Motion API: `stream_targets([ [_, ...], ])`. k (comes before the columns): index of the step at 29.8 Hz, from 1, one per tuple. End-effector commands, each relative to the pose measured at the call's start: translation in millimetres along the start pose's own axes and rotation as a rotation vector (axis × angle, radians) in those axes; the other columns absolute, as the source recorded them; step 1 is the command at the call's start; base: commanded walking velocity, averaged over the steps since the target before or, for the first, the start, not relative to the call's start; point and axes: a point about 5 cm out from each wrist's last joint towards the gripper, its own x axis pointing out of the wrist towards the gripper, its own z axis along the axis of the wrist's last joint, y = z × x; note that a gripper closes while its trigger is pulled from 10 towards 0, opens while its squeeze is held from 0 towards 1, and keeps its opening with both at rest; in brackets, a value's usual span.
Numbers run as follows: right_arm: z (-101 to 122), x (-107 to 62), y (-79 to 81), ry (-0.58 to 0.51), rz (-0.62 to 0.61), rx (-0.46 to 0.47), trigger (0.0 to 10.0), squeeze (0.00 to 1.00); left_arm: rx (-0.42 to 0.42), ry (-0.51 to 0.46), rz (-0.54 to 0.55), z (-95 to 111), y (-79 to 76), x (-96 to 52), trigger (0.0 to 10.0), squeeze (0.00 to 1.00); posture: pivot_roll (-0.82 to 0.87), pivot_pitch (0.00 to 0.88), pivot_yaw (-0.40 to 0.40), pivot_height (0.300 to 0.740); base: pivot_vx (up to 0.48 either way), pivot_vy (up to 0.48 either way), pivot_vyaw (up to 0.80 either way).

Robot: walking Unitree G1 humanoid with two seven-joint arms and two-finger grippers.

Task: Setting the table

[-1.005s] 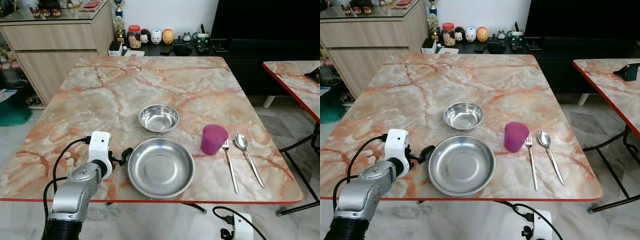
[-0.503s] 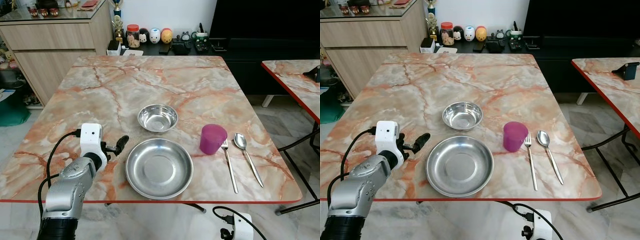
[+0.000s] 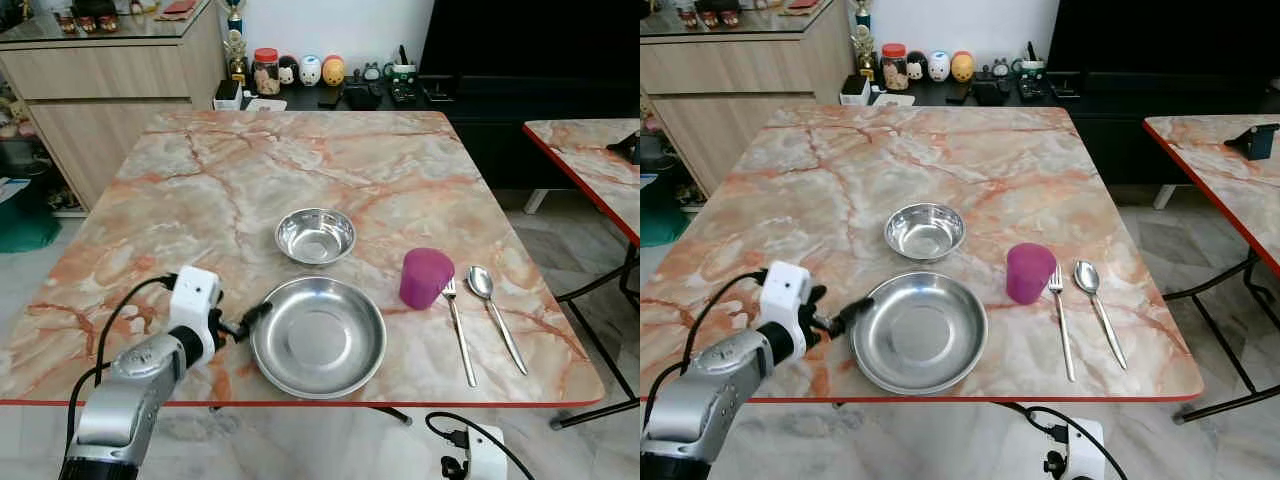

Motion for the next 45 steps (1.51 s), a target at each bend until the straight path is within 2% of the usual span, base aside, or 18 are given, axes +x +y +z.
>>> stream_targets([
  [1, -1.6, -0.3, -1.8, 0.013, -0.002, -0.01, 10.0, 0.0, 0.044, -0.006, -0.002, 2.3, -0.2, -1.2, 10.0, 0.0, 0.14, 0.0, -0.032, 0.74, 0.0, 0.0, 0.0],
  [12, -1.9, -0.3, -1.1, 0.015, 0.005, -0.009, 10.0, 0.0, 0.058, 0.021, 0.093, -1.1, 3.4, 12.9, 10.0, 0.0, 0.14, 0.0, -0.033, 0.74, 0.0, 0.0, 0.0],
  [30, -2.8, -0.3, 0.0, 0.023, 0.019, -0.001, 10.0, 0.0, 0.087, 0.087, 0.093, -10.7, 1.8, 20.1, 10.0, 0.0, 0.14, 0.0, -0.03, 0.74, 0.0, 0.0, 0.0],
  [31, -2.8, -0.3, 0.0, 0.024, 0.019, -0.001, 10.0, 0.0, 0.089, 0.098, 0.088, -12.4, 1.8, 19.4, 2.7, 0.0, 0.14, 0.0, -0.03, 0.74, 0.0, 0.0, 0.0],
  [32, -2.8, -0.3, -0.1, 0.024, 0.019, -0.001, 10.0, 0.0, 0.093, 0.103, 0.086, -13.2, 1.8, 19.0, 0.0, 0.0, 0.14, 0.0, -0.031, 0.74, 0.0, 0.0, 0.0],
  [45, -3.9, -0.5, -0.1, 0.029, 0.022, -0.008, 10.0, 0.0, 0.143, 0.113, 0.042, -13.2, 0.4, 17.2, 0.0, 0.0, 0.14, 0.0, -0.029, 0.74, 0.0, 0.0, 0.0],
])
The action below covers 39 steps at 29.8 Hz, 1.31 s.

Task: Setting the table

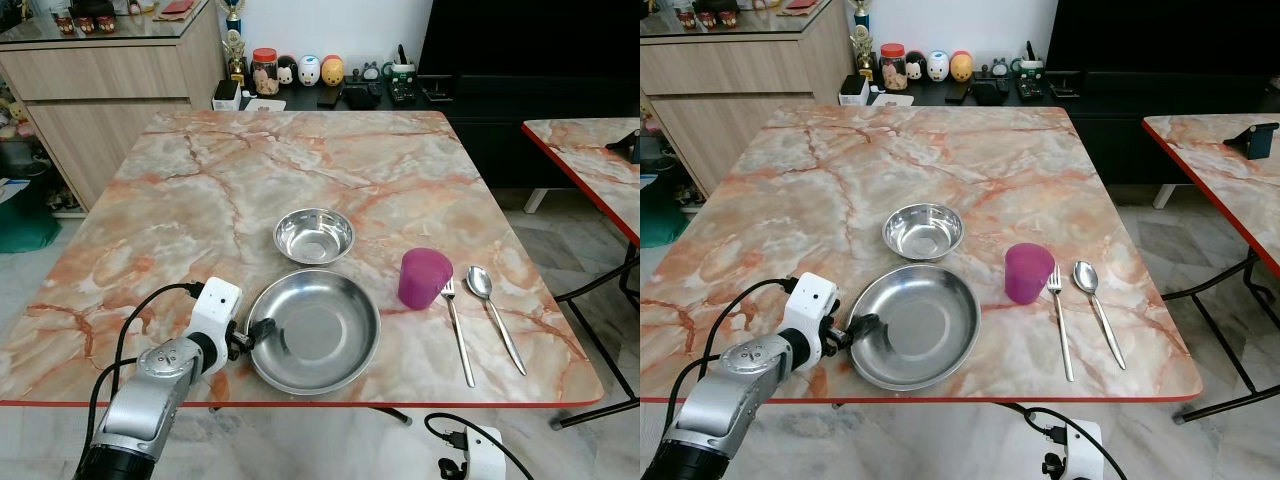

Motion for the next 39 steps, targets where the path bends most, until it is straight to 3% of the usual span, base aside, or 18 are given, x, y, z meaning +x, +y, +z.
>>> stream_targets([
  [1, -2.6, -0.5, -1.1, 0.012, -0.002, -0.008, 10.0, 0.0, 0.037, 0.025, -0.008, -4.6, -0.1, -1.0, 0.0, 0.0, 0.14, 0.0, -0.03, 0.74, 0.0, 0.0, 0.0],
  [25, -5.9, -1.1, -2.0, 0.022, -0.015, -0.006, 10.0, 0.0, 0.103, 0.007, -0.091, 1.5, -6.7, -4.3, 0.0, 0.0, 0.14, 0.0, -0.028, 0.74, 0.0, 0.0, 0.0],
  [39, -2.5, -0.6, -3.2, 0.015, -0.019, -0.005, 10.0, 0.0, 0.134, 0.008, -0.115, 6.2, -2.3, -9.5, 0.0, 0.0, 0.15, 0.0, -0.037, 0.74, 0.0, 0.0, 0.0],
])
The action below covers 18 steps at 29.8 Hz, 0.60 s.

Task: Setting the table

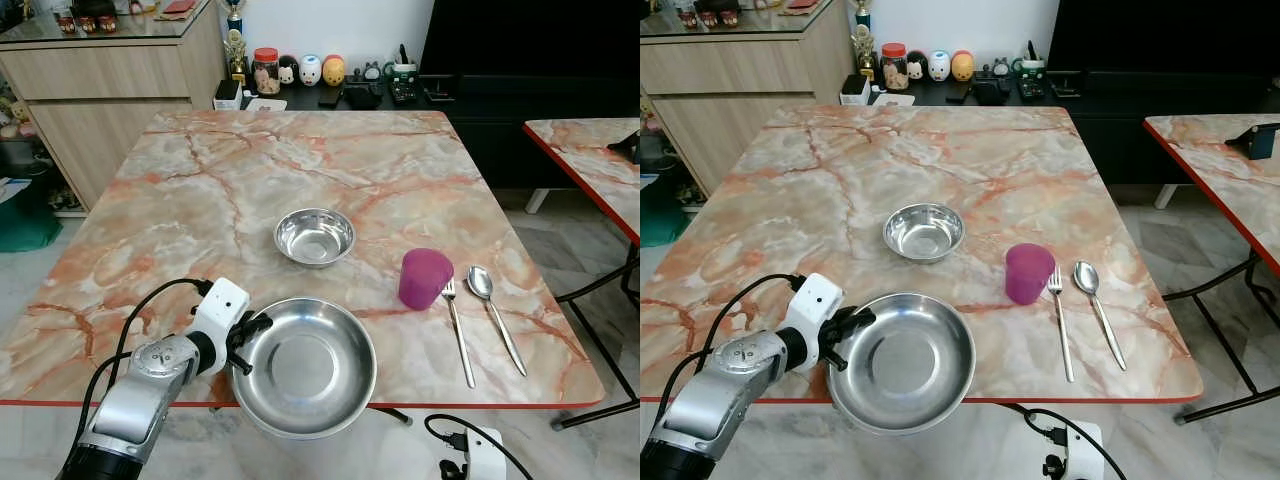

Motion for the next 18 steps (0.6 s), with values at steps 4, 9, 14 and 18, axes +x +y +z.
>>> stream_targets([
  [4, -0.2, -0.2, -2.7, 0.007, -0.008, -0.001, 10.0, 0.0, -0.097, -0.013, 0.041, -5.1, 6.1, -6.8, 0.0, 0.0, 0.15, 0.0, -0.041, 0.74, 0.0, 0.0, 0.0],
  [9, 0.3, -0.1, -2.8, 0.007, -0.008, -0.002, 10.0, 0.0, -0.362, -0.162, -0.006, -3.0, 3.4, -14.5, 0.0, 0.0, 0.15, 0.0, -0.043, 0.74, 0.0, 0.0, 0.0],
  [14, 0.7, -0.1, -3.4, 0.006, -0.007, -0.001, 10.0, 0.0, -0.645, -0.359, 0.013, 3.9, 10.7, -23.2, 10.0, 0.0, 0.16, 0.0, -0.052, 0.74, 0.0, 0.0, 0.0],
  [18, 0.7, -0.2, -4.1, 0.005, -0.007, -0.002, 10.0, 0.0, -0.75, -0.455, 0.013, 12.4, 15.0, -25.3, 10.0, 0.0, 0.16, 0.0, -0.056, 0.74, 0.0, 0.0, 0.0],
])
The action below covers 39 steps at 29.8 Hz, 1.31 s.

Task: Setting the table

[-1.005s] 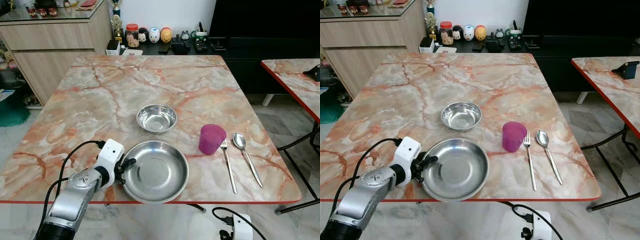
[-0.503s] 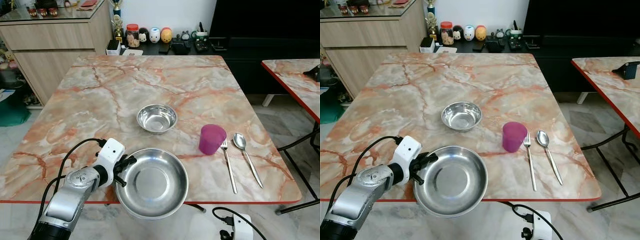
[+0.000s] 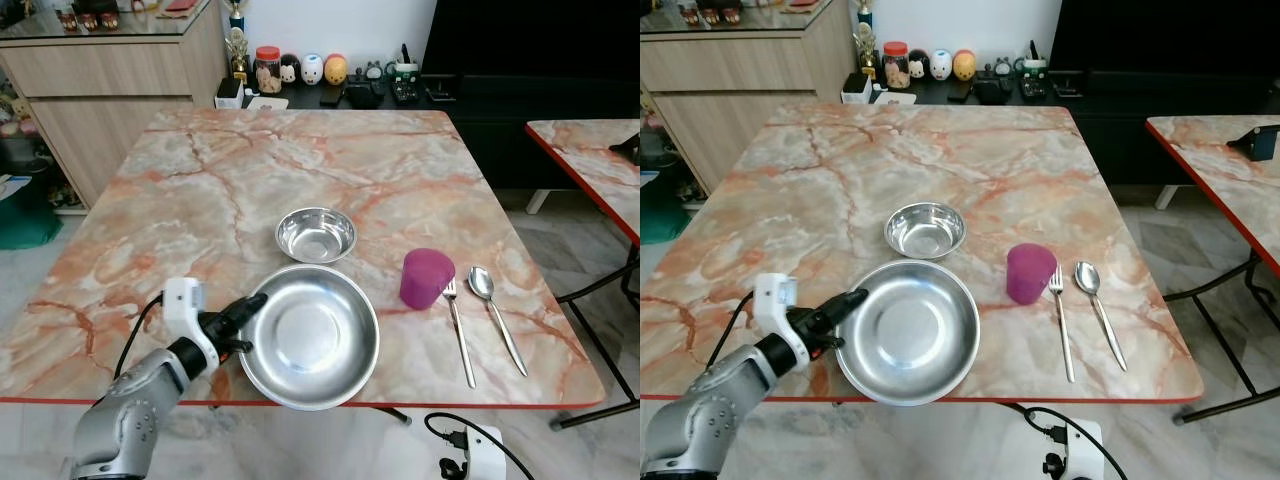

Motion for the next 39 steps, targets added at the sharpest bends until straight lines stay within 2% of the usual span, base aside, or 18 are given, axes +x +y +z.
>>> stream_targets([
  [1, -0.9, -0.4, -3.3, 0.007, -0.007, -0.002, 10.0, 0.0, -0.054, -0.076, -0.036, 13.8, -7.4, 4.2, 10.0, 0.0, 0.16, 0.0, -0.056, 0.74, 0.0, 0.0, 0.0],
  [3, -0.8, -0.5, -3.6, 0.007, -0.008, -0.002, 10.0, 0.0, -0.121, -0.128, -0.045, 18.6, -12.1, 7.9, 10.0, 0.0, 0.16, 0.0, -0.058, 0.74, 0.0, 0.0, 0.0],
  [4, -0.8, -0.5, -3.6, 0.007, -0.008, -0.002, 10.0, 0.0, -0.121, -0.128, -0.045, 18.6, -12.1, 7.9, 10.0, 0.0, 0.16, 0.0, -0.058, 0.74, 0.0, 0.0, 0.0],
  [5, -0.9, -0.5, -3.9, 0.007, -0.008, -0.003, 10.0, 0.0, -0.168, -0.17, -0.062, 22.6, -17.9, 11.3, 10.0, 0.0, 0.15, 0.0, -0.06, 0.74, 0.0, 0.0, 0.0],
  [7, -0.9, -0.5, -4.0, 0.008, -0.008, -0.003, 10.0, 0.0, -0.198, -0.197, -0.073, 26.0, -22.3, 13.5, 10.0, 0.0, 0.15, 0.0, -0.06, 0.74, 0.0, 0.0, 0.0],
  [11, -1.3, -0.8, -5.1, 0.007, -0.009, -0.003, 10.0, 0.0, -0.218, -0.258, -0.129, 39.8, -39.8, 22.1, 10.0, 0.0, 0.15, 0.0, -0.068, 0.74, 0.0, 0.0, 0.0],
  [15, -2.2, -1.1, -5.8, 0.002, -0.012, 0.01, 10.0, 0.0, -0.259, -0.297, -0.147, 44.8, -46.3, 23.0, 10.0, 0.0, 0.15, 0.0, -0.067, 0.74, 0.0, 0.0, 0.0],
  [29, -3.3, -1.3, -5.7, 0.004, -0.01, 0.015, 10.0, 0.0, -0.244, -0.258, -0.172, 37.8, -54.6, 27.1, 10.0, 0.0, 0.15, 0.0, -0.066, 0.74, 0.0, -0.374, 0.0],
  [34, -2.3, -1.1, -5.3, 0.001, -0.01, 0.028, 10.0, 0.0, -0.243, -0.255, -0.174, 37.5, -56.5, 29.3, 10.0, 0.0, 0.15, 0.0, -0.065, 0.74, 0.0, -0.434, -0.76],
  [39, -0.9, -0.8, -5.2, -0.002, -0.009, 0.016, 10.0, 0.0, -0.234, -0.259, -0.17, 39.1, -56.5, 31.0, 10.0, 0.0, 0.16, 0.0, -0.065, 0.74, 0.0, -0.446, 0.0],
])
